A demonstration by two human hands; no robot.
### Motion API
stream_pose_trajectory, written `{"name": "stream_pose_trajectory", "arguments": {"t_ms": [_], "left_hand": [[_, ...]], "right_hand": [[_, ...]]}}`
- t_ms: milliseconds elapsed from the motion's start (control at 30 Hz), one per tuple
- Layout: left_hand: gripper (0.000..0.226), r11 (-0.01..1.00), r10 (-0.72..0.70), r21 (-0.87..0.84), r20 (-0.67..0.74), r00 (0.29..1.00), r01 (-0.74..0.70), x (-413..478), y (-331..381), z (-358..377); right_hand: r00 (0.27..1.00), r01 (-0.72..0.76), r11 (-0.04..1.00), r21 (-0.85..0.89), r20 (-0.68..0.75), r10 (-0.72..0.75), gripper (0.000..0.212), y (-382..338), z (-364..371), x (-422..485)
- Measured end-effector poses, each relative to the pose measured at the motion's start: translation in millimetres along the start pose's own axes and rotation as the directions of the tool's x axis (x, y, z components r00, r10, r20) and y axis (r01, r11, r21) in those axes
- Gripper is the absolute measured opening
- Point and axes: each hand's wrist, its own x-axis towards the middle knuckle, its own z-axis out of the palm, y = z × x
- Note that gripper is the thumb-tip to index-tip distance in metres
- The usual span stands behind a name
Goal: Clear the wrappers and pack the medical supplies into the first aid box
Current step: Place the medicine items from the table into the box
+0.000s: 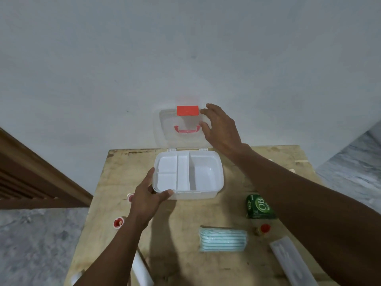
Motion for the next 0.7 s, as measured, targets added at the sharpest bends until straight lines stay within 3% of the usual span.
{"name": "stream_pose_trajectory", "arguments": {"t_ms": [100,300,467,600,700], "left_hand": [[0.081,1.0,-0.019,-0.004,-0.006,1.0,0.019,-1,3,1],[0.086,0.999,-0.015,0.028,-0.016,1.0,0.016,-5,5,1],[0.085,1.0,0.002,0.009,0.006,1.0,-0.002,-3,4,-1],[0.088,1.0,0.007,0.0,0.009,1.0,-0.007,1,-1,0],[0.091,1.0,-0.016,0.0,0.001,1.0,0.016,3,-5,-1]], "right_hand": [[1.0,-0.025,1.0,0.015,-0.014,0.025,0.035,-1,0,-24],[0.969,-0.223,0.975,-0.024,0.104,0.224,0.035,1,6,-116],[0.831,-0.393,0.878,-0.272,0.305,0.466,0.042,11,-8,-184],[0.769,-0.475,0.8,-0.366,0.269,0.58,0.046,28,-24,-219],[0.7,-0.515,0.744,-0.426,0.292,0.652,0.062,43,-37,-233]]}}
